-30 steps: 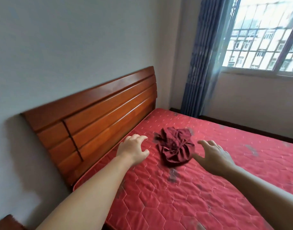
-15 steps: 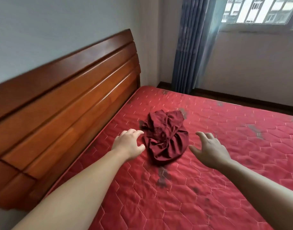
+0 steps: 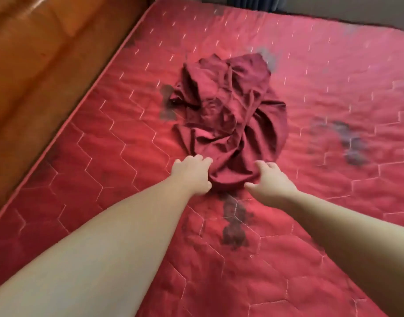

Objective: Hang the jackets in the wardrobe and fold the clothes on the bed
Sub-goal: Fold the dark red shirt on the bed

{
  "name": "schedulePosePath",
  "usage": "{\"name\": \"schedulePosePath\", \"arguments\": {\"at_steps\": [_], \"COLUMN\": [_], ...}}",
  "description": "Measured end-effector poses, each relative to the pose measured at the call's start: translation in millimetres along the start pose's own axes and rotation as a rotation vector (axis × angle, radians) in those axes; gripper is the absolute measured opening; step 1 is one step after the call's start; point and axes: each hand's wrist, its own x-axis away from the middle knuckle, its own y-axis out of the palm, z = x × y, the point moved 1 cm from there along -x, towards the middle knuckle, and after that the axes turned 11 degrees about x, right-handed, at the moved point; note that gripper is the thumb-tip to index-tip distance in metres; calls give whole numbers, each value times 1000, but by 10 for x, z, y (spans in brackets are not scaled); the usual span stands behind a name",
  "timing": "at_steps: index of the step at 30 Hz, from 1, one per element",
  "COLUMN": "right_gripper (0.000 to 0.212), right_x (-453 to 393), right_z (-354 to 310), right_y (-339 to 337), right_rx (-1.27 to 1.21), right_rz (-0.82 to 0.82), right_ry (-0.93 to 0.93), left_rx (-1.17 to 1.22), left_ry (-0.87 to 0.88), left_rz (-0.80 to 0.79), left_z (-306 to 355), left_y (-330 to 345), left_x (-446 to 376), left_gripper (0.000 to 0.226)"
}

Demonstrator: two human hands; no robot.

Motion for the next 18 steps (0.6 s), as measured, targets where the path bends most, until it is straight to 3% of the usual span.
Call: {"name": "schedulePosePath", "arguments": {"at_steps": [3, 5, 9, 11, 16, 18], "right_gripper": [80, 77, 23, 13, 21, 25], "right_x": [-391, -527, -602, -508, -214, -74], "right_z": [-67, -115, -135, -127, 82, 211], "right_y": [529, 766, 946, 960, 888, 875], "right_rx": [131, 215, 189, 88, -237, -283], "right_rz": [55, 72, 346, 419, 331, 273], "right_ry": [-90, -145, -249, -282, -166, -151], "left_rx": [-98, -97, 5, 51, 394, 550], "left_ry": [24, 58, 167, 231, 236, 197], "left_rz": [-28, -20, 222, 259, 59, 11], "left_z": [-146, -247, -340, -326, -229, -130], "left_y": [443, 595, 648, 645, 673, 692], "left_x": [-341, -440, -481, -416, -39, 67], "left_gripper": [73, 67, 30, 25, 17, 27]}}
